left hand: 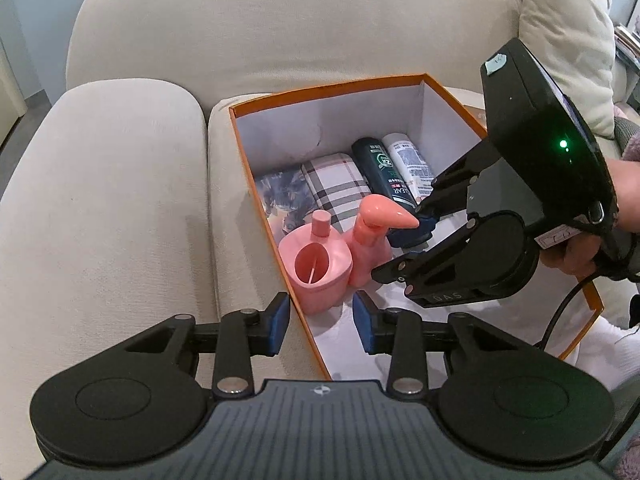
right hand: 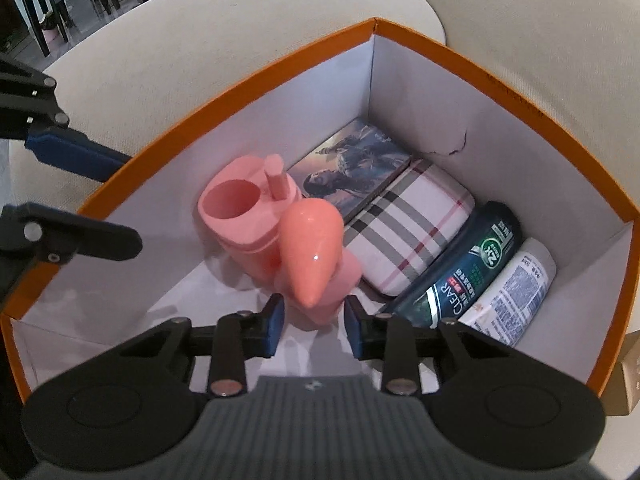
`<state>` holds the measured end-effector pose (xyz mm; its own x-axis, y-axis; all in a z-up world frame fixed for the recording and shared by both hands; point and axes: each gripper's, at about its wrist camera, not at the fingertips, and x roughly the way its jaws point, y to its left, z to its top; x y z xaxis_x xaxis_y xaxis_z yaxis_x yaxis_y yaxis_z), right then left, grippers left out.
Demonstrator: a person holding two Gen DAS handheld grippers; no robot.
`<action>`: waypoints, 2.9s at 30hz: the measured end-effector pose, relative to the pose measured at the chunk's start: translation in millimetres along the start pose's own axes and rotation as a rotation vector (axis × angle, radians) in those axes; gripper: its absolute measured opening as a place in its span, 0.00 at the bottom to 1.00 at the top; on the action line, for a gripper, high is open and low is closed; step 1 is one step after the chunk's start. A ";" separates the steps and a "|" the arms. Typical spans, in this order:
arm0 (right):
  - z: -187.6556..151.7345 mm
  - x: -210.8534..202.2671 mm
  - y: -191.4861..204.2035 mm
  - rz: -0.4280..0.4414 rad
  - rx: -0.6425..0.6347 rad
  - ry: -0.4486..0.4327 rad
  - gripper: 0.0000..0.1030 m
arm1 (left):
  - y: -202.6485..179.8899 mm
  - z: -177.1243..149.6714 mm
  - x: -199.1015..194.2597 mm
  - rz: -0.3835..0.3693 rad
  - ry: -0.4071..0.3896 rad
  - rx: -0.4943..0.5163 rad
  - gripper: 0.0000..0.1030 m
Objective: Organize rigid objects
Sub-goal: 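Move both grippers out of the shoebox toward the brown and clear boxes, then grasp the clear cube box with the left gripper while the right grasps the brown gift box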
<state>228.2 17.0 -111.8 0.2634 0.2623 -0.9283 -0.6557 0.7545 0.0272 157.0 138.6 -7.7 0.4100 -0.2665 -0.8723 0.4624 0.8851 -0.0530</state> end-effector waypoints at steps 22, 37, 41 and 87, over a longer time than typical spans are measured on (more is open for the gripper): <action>-70.6 -144.6 -15.8 -0.072 0.216 -0.310 0.37 | -87.0 25.3 -58.2 0.022 -0.199 0.051 0.42; -212.5 -194.1 -63.6 -0.289 0.392 -0.398 0.57 | -198.4 40.5 -25.4 -0.052 -0.200 0.145 0.42; -233.0 -190.2 -72.5 -0.304 0.417 -0.433 0.63 | -215.1 45.0 -15.8 -0.034 -0.195 0.215 0.45; -81.1 -32.6 -274.9 -0.036 -0.113 -0.075 0.81 | -206.8 207.7 232.2 -0.150 0.355 1.004 0.78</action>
<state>342.5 -247.8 -119.1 0.3376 0.2834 -0.8976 -0.7191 0.6930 -0.0516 319.8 -185.6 -98.4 0.1184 -0.0773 -0.9900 0.9896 0.0908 0.1112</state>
